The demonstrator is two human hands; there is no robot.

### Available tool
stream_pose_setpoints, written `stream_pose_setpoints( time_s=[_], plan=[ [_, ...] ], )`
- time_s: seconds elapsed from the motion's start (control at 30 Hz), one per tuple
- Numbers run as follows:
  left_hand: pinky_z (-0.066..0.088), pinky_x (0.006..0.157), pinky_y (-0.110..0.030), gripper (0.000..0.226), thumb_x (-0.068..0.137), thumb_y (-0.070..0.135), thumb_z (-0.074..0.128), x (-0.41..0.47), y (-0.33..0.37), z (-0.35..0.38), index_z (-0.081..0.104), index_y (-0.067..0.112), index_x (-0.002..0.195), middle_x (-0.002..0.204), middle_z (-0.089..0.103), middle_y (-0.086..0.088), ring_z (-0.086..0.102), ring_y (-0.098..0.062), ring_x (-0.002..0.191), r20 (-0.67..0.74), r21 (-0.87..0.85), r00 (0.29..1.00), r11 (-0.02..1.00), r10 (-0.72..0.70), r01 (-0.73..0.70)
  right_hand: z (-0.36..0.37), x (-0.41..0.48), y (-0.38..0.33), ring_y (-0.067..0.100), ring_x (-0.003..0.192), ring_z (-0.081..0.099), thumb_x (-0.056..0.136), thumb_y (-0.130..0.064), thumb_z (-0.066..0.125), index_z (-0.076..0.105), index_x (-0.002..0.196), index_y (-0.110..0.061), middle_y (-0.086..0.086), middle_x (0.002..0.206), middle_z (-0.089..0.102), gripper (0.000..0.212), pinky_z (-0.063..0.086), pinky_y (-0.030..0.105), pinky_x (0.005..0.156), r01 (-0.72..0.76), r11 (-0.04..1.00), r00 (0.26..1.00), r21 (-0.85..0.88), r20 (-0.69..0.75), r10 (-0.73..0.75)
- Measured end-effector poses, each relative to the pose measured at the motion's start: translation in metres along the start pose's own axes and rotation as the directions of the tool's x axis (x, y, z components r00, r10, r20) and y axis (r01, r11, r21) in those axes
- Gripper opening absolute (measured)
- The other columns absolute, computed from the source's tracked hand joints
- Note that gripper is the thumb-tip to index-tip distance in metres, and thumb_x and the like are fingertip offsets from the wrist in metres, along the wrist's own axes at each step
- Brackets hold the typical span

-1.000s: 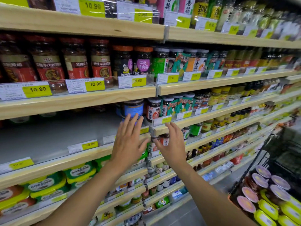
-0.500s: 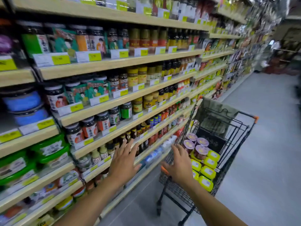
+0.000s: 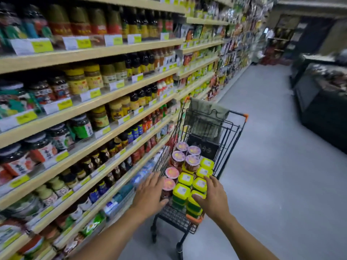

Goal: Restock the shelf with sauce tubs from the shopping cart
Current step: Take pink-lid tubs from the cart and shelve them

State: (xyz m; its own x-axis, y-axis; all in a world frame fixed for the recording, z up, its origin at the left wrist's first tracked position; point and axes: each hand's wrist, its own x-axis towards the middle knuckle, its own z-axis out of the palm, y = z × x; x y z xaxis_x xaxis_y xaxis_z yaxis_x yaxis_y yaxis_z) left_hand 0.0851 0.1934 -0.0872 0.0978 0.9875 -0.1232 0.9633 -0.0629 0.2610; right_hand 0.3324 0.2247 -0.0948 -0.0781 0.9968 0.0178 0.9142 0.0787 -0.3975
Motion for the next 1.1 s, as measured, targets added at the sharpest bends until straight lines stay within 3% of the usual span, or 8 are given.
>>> stream_pose_setpoints(
  time_s=[0.3, 0.7, 0.93, 1.1],
  plan=[
    [0.017, 0.126, -0.046, 0.087, 0.095, 0.058, 0.057, 0.111, 0.004, 0.029, 0.013, 0.024, 0.162, 0.17, 0.01, -0.001, 0.008, -0.026, 0.157, 0.05, -0.039, 0.997, 0.998, 0.06, -0.058, 0.008, 0.078, 0.042, 0.025, 0.139, 0.042, 0.079, -0.061, 0.071, 0.04, 0.151, -0.02, 0.004, 0.154, 0.04, 0.088, 0.041, 0.041, 0.11, -0.081, 0.996, 0.996, -0.022, 0.04, 0.081],
    [0.021, 0.125, -0.046, 0.093, 0.092, 0.056, 0.064, 0.247, -0.01, 0.04, 0.01, 0.028, 0.163, 0.171, 0.008, 0.001, 0.01, -0.025, 0.157, 0.123, -0.152, 0.991, 0.988, 0.059, -0.04, 0.008, 0.204, 0.056, 0.022, 0.127, 0.051, 0.079, -0.06, 0.071, 0.041, 0.148, -0.02, 0.001, 0.143, 0.049, 0.085, 0.047, 0.037, 0.101, -0.102, 0.991, 0.99, -0.09, 0.087, 0.11],
    [0.018, 0.125, -0.044, 0.092, 0.094, 0.053, 0.063, 0.284, -0.019, 0.052, 0.01, 0.025, 0.163, 0.171, 0.007, 0.001, 0.008, -0.024, 0.157, 0.151, -0.17, 0.988, 0.985, 0.031, -0.005, 0.028, 0.253, 0.067, 0.021, 0.134, 0.045, 0.081, -0.065, 0.067, 0.031, 0.155, -0.021, 0.001, 0.149, 0.045, 0.093, 0.043, 0.037, 0.107, -0.106, 0.988, 0.979, -0.111, 0.16, 0.123],
    [0.021, 0.124, -0.04, 0.086, 0.095, 0.055, 0.061, 0.31, -0.022, 0.07, 0.015, 0.027, 0.162, 0.17, 0.014, 0.004, 0.012, -0.02, 0.156, 0.141, -0.213, 0.989, 0.975, -0.036, 0.065, 0.048, 0.294, 0.08, 0.024, 0.14, 0.039, 0.086, -0.064, 0.063, 0.023, 0.157, -0.019, 0.004, 0.156, 0.039, 0.093, 0.04, 0.037, 0.11, -0.043, 0.99, 0.951, -0.137, 0.298, 0.082]
  ],
)
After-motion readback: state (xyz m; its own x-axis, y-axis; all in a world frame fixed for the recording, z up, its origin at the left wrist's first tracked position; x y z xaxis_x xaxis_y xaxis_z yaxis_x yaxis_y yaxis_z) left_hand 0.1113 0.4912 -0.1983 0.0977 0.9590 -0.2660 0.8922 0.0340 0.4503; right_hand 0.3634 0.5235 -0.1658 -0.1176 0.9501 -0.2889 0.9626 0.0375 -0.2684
